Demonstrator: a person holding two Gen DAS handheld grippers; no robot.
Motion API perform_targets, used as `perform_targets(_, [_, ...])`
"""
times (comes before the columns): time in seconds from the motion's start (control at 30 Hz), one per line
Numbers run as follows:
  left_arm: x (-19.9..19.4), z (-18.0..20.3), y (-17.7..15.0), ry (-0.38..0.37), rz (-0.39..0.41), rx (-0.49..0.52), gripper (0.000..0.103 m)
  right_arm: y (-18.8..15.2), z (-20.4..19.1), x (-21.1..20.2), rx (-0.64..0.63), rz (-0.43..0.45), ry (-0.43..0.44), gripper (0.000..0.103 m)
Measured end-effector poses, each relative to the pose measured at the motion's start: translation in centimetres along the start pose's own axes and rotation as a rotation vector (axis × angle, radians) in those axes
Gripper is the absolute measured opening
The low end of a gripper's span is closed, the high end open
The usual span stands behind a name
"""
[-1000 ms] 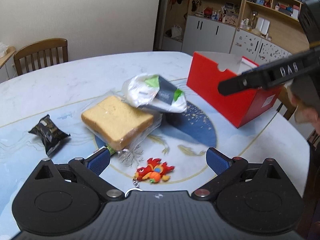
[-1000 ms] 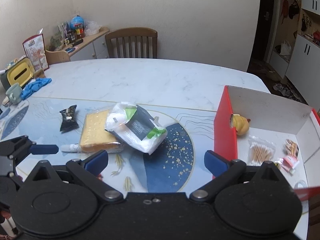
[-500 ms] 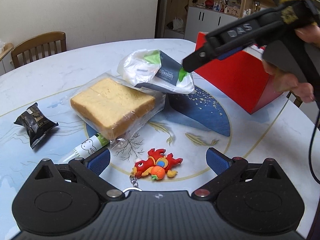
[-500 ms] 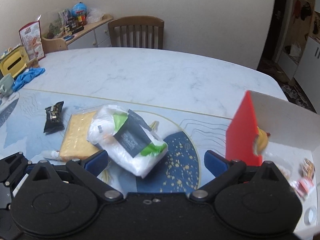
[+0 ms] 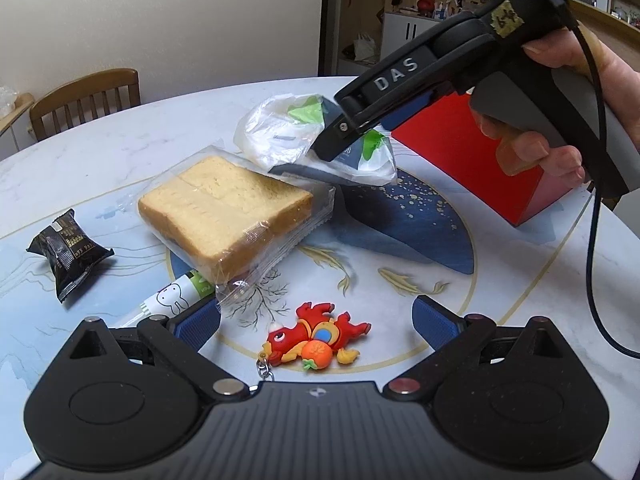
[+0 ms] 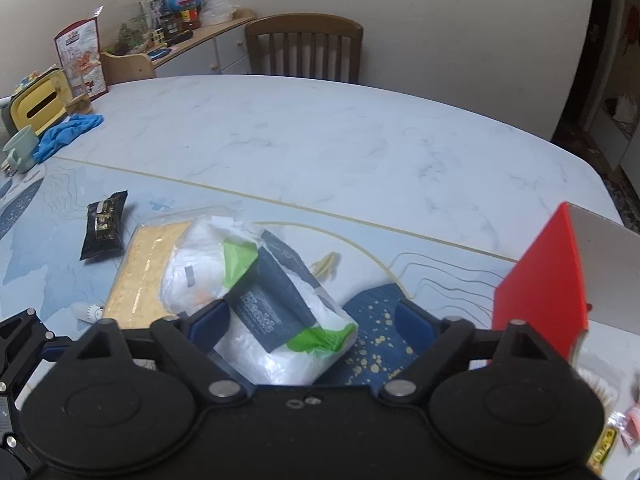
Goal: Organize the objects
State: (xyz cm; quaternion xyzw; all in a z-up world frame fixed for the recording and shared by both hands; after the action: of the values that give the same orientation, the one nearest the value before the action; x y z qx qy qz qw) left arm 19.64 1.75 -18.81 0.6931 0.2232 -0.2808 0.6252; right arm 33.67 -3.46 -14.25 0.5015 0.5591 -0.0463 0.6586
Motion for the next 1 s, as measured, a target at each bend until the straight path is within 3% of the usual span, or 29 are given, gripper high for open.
perform_targets(0.17, [-0.1, 0.1, 0.2, 0.014, 0.012, -0.008, 0.101, 0.8, -0.3, -0.4, -0.03, 0.024, 0.019, 0.073])
perform_targets(0.27, [0.0, 0.2, 0.2, 0.014, 0.007, -0.009, 0.097, 0.8, -0.7, -0.3, -0.068, 0.016, 0.027, 0.059])
perform_targets(0.37, [-0.1, 0.1, 0.3, 0.022, 0.003, -0.019, 0.082, 0.8, -1.0, -0.1, -0.105, 0.022, 0.02, 0.046])
perform_targets(0.43, [-0.2, 0.0, 0.3, 0.026, -0.001, -0.024, 0.068, 0.8, -1.0, -0.2, -0.114, 0.031, 0.017, 0.036])
perform_targets(0.63, [-0.6, 0.1, 0.2, 0.04, -0.033, -0.029, 0.054, 1.0, -1.0, -0.7, -0.128, 0.044, 0.0, 0.017])
perform_targets(0.9, [-1.0, 0.0, 0.1, 0.06, -0.063, -0.043, 0.052, 0.8, -0.5, -1.5, -0.08, 0.053, -0.042, 0.004])
perform_targets(0.93, [-1.1, 0.0, 0.2, 0.064, -0.063, -0.045, 0.04, 0.7, -0.4, -1.7, -0.065, 0.056, -0.045, 0.003])
perform_targets(1.0, [-1.2, -0.1, 0.2, 0.073, -0.064, -0.048, 0.04, 0.6, -0.1, -2.3, -0.047, 0.066, -0.055, 0.002])
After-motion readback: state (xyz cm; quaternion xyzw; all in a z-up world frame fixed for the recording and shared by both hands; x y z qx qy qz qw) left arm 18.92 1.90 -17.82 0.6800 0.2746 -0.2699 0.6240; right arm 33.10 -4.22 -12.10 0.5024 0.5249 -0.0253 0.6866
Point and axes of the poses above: each gripper's, at about its wrist camera, not at the fingertips, and x roughly the way its jaws point, z to its right, y to its top, the point moved 6 cm from there along x, roughly the way its jaws point, and after that the axes turned 8 degrees about x, right-handed, at the moved point
